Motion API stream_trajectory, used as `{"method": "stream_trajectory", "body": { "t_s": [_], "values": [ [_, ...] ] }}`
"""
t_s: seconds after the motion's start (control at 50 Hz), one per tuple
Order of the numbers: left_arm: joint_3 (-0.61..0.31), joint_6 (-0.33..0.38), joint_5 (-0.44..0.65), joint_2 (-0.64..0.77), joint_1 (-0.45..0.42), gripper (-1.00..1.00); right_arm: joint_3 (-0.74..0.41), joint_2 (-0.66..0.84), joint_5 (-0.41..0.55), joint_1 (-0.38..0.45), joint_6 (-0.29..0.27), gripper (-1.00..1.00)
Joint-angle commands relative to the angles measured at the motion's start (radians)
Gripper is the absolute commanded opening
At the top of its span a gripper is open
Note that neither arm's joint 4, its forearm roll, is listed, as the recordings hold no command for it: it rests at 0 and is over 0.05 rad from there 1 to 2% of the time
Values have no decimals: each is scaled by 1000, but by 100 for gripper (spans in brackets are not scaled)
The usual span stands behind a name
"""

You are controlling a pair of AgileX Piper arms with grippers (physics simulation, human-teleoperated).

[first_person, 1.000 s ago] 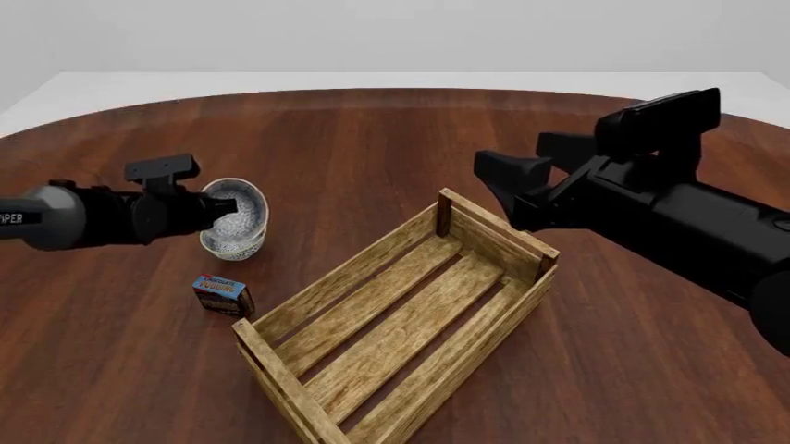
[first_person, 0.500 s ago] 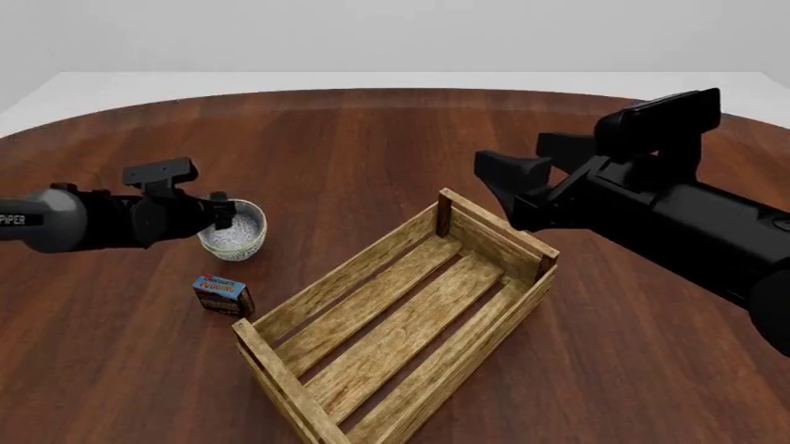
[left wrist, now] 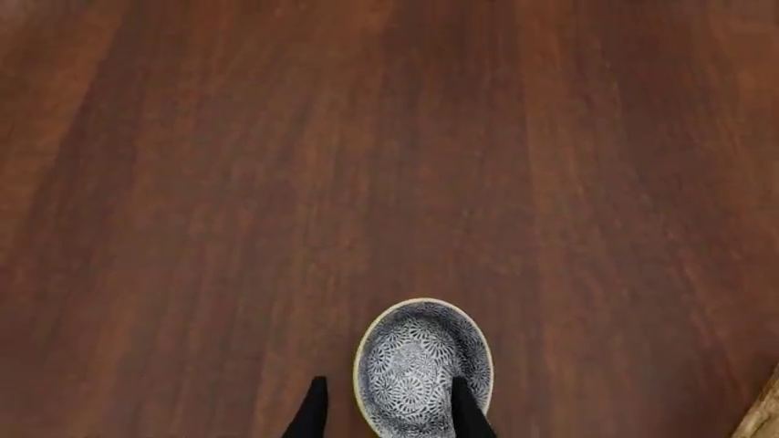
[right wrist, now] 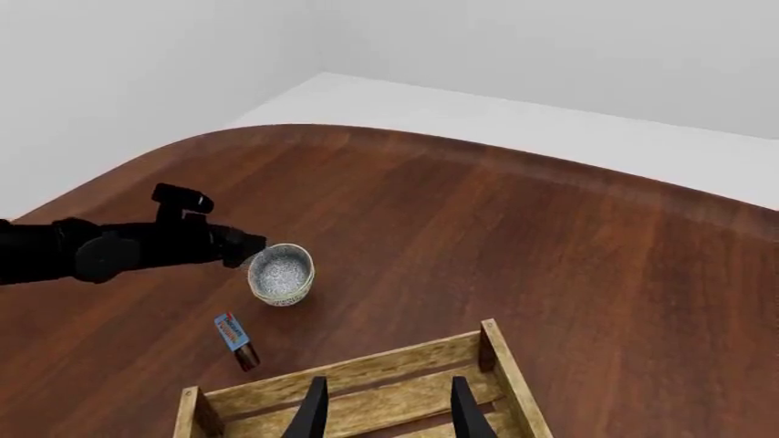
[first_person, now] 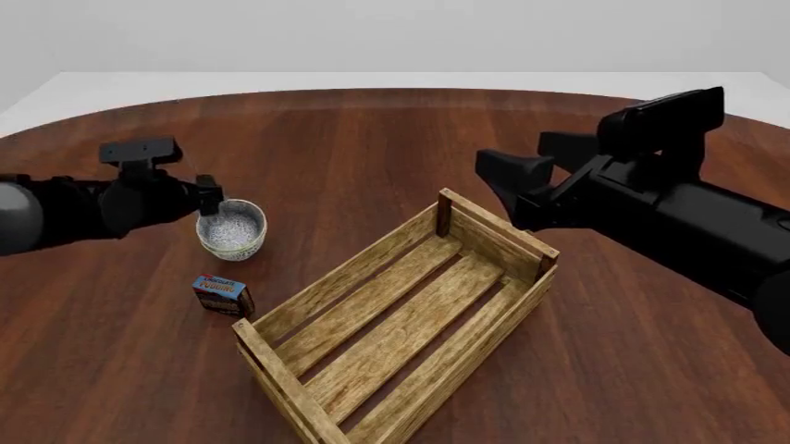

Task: Stack the right bowl on the left bowl and place them in the tray.

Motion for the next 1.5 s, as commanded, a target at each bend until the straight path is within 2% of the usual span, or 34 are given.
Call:
{"method": "stream_trajectory", "body": {
  "t_s": [0.02,0.12,0.3,0.6,1.06,1.5],
  "values": [
    [14,54,54,-95,-31,100,0,0,0,-1,-1,100],
    [22,74,61,-103,-57,100,1,-3,0,0,-1,100],
    [24,160,52,-78,-60,100,0,-6,3,0,-1,100],
    [35,196,26,-10,-95,100,0,-5,3,-2,0,100],
    [37,199,22,-1,-103,100,0,-4,2,-2,0,100],
    [-60,191,37,139,-85,100,1,-5,2,-2,0,100]
  ]
}}
